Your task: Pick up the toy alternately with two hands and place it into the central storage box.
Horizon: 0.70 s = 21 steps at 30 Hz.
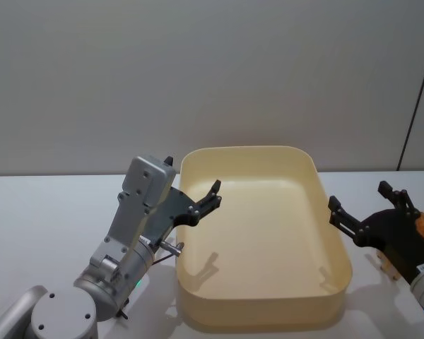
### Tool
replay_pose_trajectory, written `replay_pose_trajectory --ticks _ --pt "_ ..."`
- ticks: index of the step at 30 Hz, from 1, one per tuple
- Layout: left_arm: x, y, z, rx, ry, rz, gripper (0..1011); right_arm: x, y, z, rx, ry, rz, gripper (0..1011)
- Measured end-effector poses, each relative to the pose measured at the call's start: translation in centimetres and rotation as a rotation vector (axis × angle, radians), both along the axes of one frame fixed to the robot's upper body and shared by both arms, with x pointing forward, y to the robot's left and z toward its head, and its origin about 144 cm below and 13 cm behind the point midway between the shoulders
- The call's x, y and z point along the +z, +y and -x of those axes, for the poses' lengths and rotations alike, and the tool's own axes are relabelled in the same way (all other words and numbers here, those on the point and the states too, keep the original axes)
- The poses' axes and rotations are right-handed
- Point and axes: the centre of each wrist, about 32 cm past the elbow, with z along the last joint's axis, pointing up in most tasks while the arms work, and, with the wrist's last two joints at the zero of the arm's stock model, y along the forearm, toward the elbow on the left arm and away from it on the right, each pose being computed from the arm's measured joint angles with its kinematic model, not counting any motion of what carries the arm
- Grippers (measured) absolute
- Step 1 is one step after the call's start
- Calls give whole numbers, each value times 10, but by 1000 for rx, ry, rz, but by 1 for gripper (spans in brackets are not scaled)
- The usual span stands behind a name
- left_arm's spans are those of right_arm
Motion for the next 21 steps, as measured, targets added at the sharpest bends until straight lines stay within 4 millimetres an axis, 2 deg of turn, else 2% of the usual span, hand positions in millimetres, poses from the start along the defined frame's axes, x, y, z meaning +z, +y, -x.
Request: replay_pose_trajectory --ticks 21 --pt "0 0 0 0 0 0 1002 0 0 0 0 0 0 1001"
